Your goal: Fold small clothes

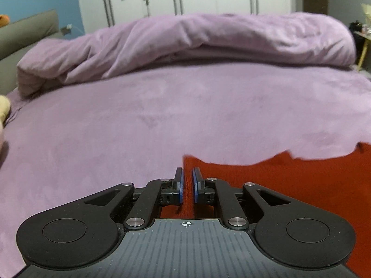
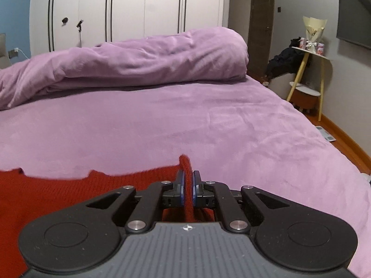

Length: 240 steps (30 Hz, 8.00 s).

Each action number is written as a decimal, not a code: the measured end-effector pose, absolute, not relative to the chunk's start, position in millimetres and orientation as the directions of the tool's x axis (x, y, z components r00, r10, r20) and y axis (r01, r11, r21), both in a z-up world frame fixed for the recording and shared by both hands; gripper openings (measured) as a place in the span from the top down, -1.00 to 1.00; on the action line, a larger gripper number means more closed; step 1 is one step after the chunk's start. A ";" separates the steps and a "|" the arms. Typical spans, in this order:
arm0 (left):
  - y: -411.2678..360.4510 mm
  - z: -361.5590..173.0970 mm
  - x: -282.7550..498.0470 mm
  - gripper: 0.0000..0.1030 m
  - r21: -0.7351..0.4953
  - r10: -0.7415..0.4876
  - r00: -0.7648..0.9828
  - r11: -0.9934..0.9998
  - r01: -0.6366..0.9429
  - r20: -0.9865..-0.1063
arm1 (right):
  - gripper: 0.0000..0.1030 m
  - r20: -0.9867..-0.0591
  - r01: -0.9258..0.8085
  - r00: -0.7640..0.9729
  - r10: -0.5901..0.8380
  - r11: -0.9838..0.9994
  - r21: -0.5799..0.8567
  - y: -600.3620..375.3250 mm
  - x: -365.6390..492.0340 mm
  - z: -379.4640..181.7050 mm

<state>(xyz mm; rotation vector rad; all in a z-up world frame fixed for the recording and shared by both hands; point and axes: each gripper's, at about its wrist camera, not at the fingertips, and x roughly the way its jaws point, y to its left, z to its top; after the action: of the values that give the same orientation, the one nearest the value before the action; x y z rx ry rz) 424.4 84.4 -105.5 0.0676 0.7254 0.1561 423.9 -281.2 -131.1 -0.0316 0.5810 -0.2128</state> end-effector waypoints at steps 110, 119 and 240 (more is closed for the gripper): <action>187.2 -121.0 306.0 0.72 -0.607 -0.374 0.635 0.772 -0.191 -0.676 | 0.91 -0.556 -0.240 0.772 0.308 0.951 0.194 -126.3 256.7 -118.9; 160.3 -91.0 303.6 0.74 -0.643 -0.411 0.667 0.754 -0.134 -0.622 | 0.90 -0.569 -0.098 0.785 0.245 0.956 0.277 -170.1 249.0 -123.9; -1.9 -99.9 267.1 0.17 -0.304 -0.300 0.538 0.949 0.084 -0.788 | 0.04 -0.539 0.042 0.605 0.585 0.654 0.756 -307.5 350.9 -159.0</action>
<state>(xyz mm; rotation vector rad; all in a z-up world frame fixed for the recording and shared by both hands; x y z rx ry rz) 267.1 -1.9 -99.9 -0.2416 0.9786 -0.2311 350.9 -307.5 -159.0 0.8139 0.8790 0.3582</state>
